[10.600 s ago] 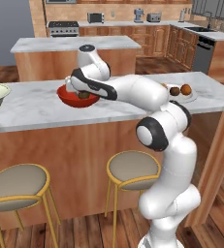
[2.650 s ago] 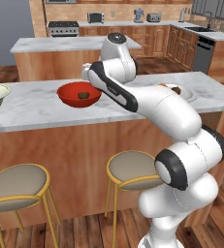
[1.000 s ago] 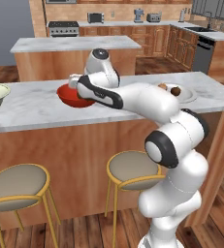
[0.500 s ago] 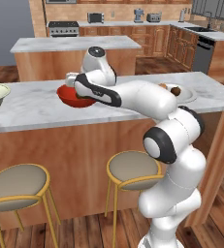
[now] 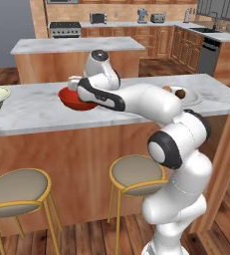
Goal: Take the fruits from the plate on the dining counter and place two fruits in each bowl.
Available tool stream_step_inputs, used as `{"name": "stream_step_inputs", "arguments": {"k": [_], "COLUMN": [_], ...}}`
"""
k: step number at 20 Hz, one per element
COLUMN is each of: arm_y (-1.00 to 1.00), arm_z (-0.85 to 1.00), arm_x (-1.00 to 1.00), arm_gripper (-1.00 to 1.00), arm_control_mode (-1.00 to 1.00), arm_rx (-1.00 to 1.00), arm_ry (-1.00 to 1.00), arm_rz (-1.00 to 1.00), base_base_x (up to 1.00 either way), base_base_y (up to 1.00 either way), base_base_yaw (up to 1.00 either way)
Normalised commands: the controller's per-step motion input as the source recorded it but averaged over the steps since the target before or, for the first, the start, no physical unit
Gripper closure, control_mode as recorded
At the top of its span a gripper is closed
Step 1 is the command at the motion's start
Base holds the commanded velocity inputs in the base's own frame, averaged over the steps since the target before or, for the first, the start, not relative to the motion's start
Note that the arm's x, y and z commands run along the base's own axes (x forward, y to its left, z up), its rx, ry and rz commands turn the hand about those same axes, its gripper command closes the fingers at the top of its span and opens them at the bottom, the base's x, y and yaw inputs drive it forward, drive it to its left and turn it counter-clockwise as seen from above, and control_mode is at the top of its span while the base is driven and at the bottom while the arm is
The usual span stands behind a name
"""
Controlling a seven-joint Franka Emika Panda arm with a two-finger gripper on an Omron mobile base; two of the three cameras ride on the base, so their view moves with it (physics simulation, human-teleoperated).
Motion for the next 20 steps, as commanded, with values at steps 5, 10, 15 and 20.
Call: {"name": "stream_step_inputs", "arguments": {"k": [5, 10, 15, 20], "arm_y": [-0.47, -0.61, -0.95, -0.76], "arm_z": [0.72, 0.67, 0.07, 0.00], "arm_x": [0.00, -0.06, -0.35, -0.01], "arm_gripper": [-1.00, -1.00, -1.00, -1.00], "arm_control_mode": [-1.00, -1.00, -1.00, -1.00], "arm_rx": [0.08, 0.08, 0.05, 0.00], "arm_ry": [-0.06, -0.01, -0.05, -0.07], "arm_rz": [-0.01, -0.03, -0.01, -0.06], "base_base_x": [0.00, 0.00, 0.00, 0.00], "base_base_y": [0.00, 0.00, 0.00, 0.00], "base_base_yaw": [0.00, 0.00, 0.00, 0.00]}}
